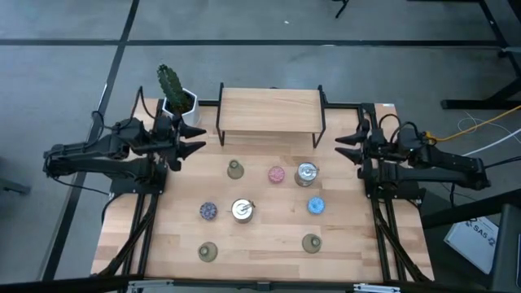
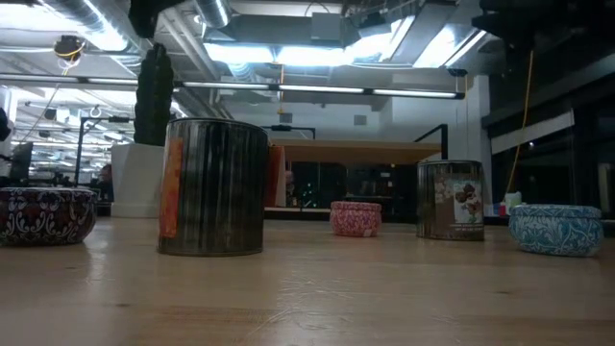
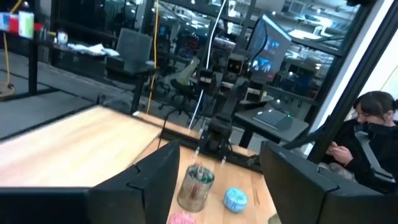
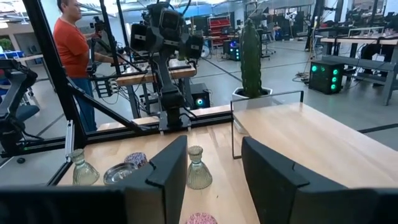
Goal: Pick & Place candle stick holders
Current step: Put the top right silver scented candle on the shelf
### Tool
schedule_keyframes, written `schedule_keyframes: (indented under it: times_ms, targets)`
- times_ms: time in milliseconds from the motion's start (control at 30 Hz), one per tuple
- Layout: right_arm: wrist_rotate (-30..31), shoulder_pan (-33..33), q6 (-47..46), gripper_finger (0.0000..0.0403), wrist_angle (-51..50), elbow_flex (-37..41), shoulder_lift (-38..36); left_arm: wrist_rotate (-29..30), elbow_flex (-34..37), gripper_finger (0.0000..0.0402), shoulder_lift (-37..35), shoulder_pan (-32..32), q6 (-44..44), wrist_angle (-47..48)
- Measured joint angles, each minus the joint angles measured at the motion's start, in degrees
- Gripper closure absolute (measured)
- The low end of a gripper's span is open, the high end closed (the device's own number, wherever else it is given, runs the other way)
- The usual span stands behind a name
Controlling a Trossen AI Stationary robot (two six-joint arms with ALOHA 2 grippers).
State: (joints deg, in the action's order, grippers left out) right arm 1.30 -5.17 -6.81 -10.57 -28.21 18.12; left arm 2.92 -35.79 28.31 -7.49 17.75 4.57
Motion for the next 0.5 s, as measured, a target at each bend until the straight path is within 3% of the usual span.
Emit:
schedule_keyframes:
  times_ms: [200, 500]
  targets:
    - [0.02, 0.0, -0.24, 0.0221, 0.1, -1.38, 1.02, -0.02, -5.8, 0.0189, 2.52, 0.0, -0.12, 2.08]
    - [-1.89, 0.02, 0.26, 0.0185, 1.55, -1.4, 1.06, -0.46, -6.58, 0.019, 3.67, 0.0, -0.45, 0.86]
